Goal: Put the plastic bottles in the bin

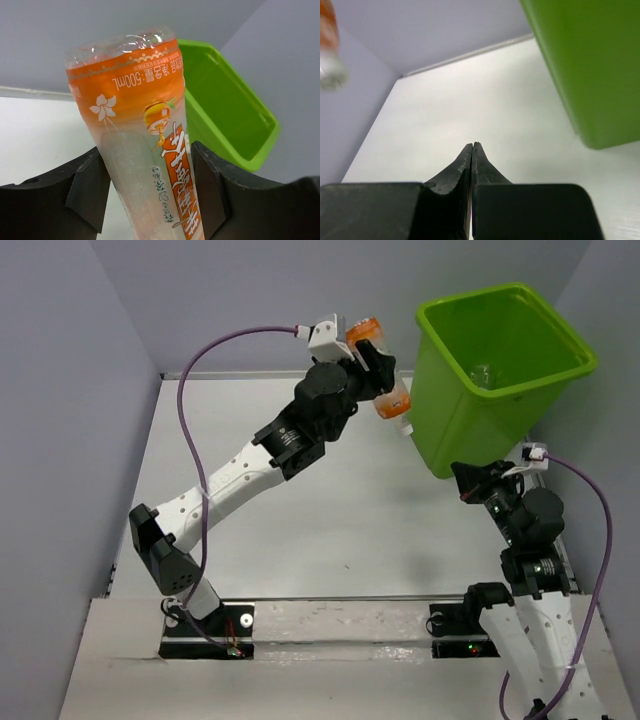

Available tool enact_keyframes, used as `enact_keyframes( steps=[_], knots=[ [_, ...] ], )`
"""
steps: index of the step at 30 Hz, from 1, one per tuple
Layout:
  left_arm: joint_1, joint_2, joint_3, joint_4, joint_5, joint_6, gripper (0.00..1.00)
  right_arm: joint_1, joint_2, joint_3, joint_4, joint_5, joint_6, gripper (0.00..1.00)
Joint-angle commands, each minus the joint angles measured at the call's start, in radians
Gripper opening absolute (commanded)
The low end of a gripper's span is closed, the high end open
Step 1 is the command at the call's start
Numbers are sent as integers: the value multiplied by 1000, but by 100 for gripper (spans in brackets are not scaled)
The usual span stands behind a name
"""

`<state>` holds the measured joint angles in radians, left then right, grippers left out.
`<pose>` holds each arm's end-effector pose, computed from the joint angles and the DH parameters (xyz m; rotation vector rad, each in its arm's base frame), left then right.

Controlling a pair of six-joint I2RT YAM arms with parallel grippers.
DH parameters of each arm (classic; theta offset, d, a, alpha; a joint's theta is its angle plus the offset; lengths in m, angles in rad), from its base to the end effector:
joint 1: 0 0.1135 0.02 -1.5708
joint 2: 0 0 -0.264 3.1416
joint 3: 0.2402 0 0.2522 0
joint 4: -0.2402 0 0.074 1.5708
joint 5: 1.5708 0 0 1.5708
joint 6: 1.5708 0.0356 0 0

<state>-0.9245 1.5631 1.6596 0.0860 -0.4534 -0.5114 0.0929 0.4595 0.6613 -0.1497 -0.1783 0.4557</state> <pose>0.2294 -0.2782 0.4801 -0.0934 1.4615 -0.8703 0.1191 0.0174 0.3441 0.1352 1.5411 0.5720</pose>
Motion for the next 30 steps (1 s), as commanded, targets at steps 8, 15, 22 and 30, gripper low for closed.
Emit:
enact_keyframes(
  steps=[8, 15, 22, 30],
  knots=[
    [0, 356, 655, 69, 7, 44, 63, 4, -235, -178, -97, -240, 106, 0],
    [-2, 618, 882, 326, -36, 85, 63, 4, -280, -230, -116, -335, 120, 0],
    [0, 814, 988, 682, -53, 183, 63, 22, -288, -216, -135, -414, 121, 0],
    [27, 926, 1005, 840, -7, 218, 73, 60, -266, -218, -114, -458, 120, 0]
  ],
)
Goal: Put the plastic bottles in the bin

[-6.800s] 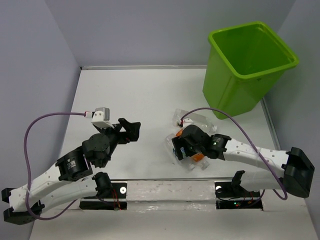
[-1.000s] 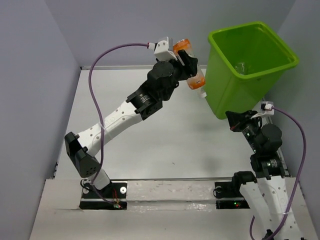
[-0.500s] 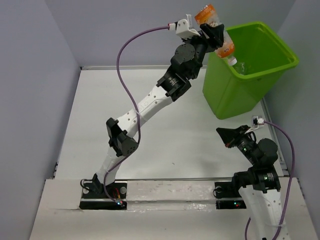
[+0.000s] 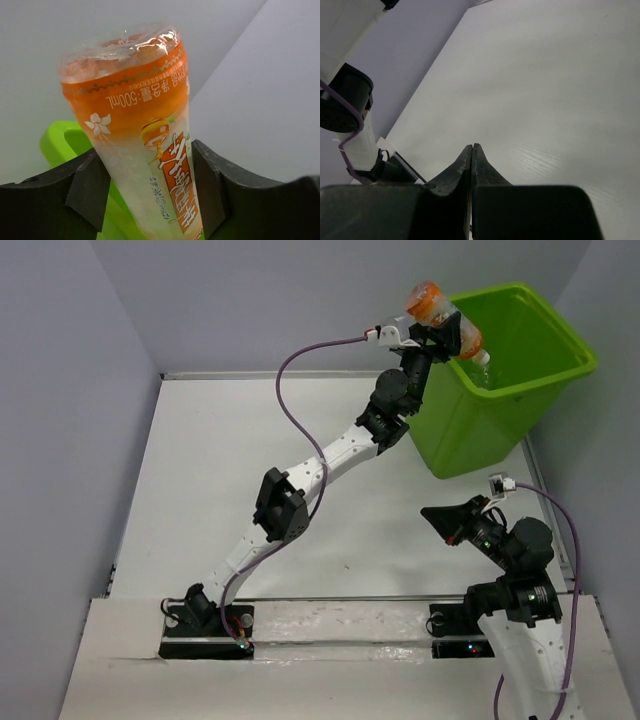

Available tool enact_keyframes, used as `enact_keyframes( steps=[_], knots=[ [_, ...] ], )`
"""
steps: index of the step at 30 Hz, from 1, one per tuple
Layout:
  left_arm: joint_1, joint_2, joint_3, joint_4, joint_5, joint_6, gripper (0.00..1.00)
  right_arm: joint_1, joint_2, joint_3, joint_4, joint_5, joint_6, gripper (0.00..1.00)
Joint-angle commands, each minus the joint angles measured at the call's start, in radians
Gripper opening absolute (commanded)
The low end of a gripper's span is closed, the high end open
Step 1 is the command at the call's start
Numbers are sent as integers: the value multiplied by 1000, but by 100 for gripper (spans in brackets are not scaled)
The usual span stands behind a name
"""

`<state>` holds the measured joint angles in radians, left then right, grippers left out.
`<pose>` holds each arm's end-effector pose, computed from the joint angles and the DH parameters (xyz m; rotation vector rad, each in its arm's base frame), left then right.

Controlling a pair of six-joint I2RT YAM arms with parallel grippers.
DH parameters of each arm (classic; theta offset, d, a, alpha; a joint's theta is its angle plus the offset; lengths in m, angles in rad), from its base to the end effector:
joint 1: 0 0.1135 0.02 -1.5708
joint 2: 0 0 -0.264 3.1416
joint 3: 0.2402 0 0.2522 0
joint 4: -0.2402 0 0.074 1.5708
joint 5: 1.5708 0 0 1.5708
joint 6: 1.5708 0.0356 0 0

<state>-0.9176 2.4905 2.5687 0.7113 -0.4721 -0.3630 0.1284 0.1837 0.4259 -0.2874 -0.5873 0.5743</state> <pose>0.3434 -0.4221 0.4275 -0.2309 0.8994 -1.0085 0.0841 0.0308 0.2740 -0.0996 1.7028 1.0043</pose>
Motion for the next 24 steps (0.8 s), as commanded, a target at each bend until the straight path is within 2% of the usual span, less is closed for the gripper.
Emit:
enact_keyframes(
  steps=[1, 2, 3, 9, 14, 17, 19, 21, 22, 23, 24],
  knots=[
    [20, 4, 90, 218, 21, 70, 80, 25, 13, 22, 22, -45, -4, 0],
    [20, 7, 79, 218, 33, 84, 96, 25, 16, 31, 24, -40, -11, 0],
    [20, 10, 62, 217, 39, 90, 99, 25, 25, 34, 28, -36, -13, 0],
    [20, -71, 24, 183, 140, 193, 99, 25, 69, 69, 51, -19, -43, 0],
    [19, -264, -73, 111, 181, 242, 99, 25, 106, 134, 37, 9, -103, 0],
    [-1, -448, -220, 44, 135, 324, 99, 25, 144, 200, 34, 38, -136, 0],
    [-32, -628, -397, -25, 32, 403, 99, 25, 155, 234, 56, 50, -133, 0],
    [-53, -763, -552, -82, -94, 398, 99, 25, 151, 243, 92, 75, -110, 0],
    [-69, -901, -726, -113, -124, 377, 99, 25, 142, 247, 112, 101, -97, 0],
    [-70, -976, -819, -184, -138, 284, 99, 25, 138, 263, 149, 109, -87, 1],
    [-72, -1113, -1005, -219, -125, 238, 99, 25, 135, 275, 165, 122, -71, 4]
  ],
)
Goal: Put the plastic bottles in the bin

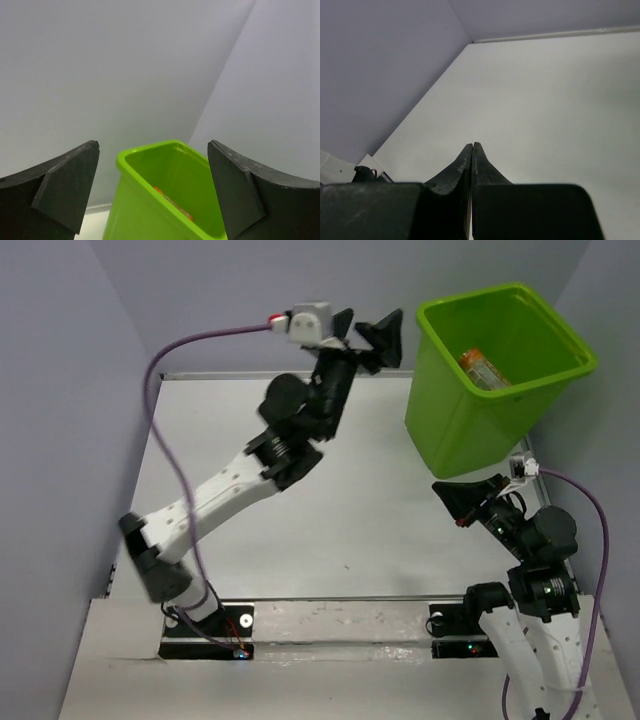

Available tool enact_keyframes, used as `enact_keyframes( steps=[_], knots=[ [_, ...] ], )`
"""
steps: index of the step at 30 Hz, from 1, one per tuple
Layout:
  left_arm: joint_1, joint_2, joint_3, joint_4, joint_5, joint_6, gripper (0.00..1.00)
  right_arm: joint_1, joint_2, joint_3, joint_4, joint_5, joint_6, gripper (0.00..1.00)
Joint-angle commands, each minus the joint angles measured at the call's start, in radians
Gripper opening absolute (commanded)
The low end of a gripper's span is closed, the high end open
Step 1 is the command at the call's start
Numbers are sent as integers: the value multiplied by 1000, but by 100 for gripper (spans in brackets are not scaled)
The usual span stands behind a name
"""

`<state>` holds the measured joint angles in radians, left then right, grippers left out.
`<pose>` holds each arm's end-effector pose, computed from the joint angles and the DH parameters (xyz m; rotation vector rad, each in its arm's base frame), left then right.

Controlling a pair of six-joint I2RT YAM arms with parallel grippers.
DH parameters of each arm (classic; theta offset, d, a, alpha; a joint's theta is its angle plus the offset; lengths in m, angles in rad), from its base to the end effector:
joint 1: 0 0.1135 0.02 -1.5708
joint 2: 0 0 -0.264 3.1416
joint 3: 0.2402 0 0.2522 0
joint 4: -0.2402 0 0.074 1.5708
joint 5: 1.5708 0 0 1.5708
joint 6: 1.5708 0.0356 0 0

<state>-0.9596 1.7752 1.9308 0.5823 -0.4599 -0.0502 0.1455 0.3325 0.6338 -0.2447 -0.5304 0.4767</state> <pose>0.2337 -0.3059 0.5405 -0.0304 0.9470 -0.7443 0.0875 0.0310 0.3356 -0.1813 1.5801 0.8904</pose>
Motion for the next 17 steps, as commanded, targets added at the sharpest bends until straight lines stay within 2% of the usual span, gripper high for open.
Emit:
enact_keyframes(
  steps=[1, 2, 3, 4, 5, 6, 7, 9, 12, 13, 17],
  knots=[
    [-33, -465, -460, -137, -119, -114, 99, 8, -15, 84, 127, 73, 26, 7],
    [-34, -530, -551, -162, -96, -173, 99, 8, -18, 130, 122, 85, 13, 19],
    [-37, -645, -696, -192, -89, -206, 99, 8, -29, 153, 113, 133, 8, 27],
    [-42, -695, -754, -266, -82, -267, 99, 8, -36, 176, 88, 165, 7, 61],
    [-42, -745, -807, -313, -76, -295, 99, 8, -44, 197, 76, 200, 5, 81],
    [-42, -832, -890, -405, -60, -327, 99, 8, -56, 240, 58, 264, -4, 97],
    [-44, -874, -926, -406, -54, -348, 99, 8, -67, 260, 58, 303, -9, 100],
    [-44, -1013, -1024, -531, -27, -391, 99, 8, -93, 302, 29, 401, -29, 100],
    [-44, -1185, -1101, -581, -34, -408, 99, 8, -113, 325, 9, 469, -85, 100],
    [-42, -1221, -1110, -629, -42, -412, 99, 8, -113, 334, -26, 489, -98, 100],
    [-44, -1356, -1161, -648, -59, -399, 99, 8, -121, 311, -68, 562, -122, 100]
  ],
)
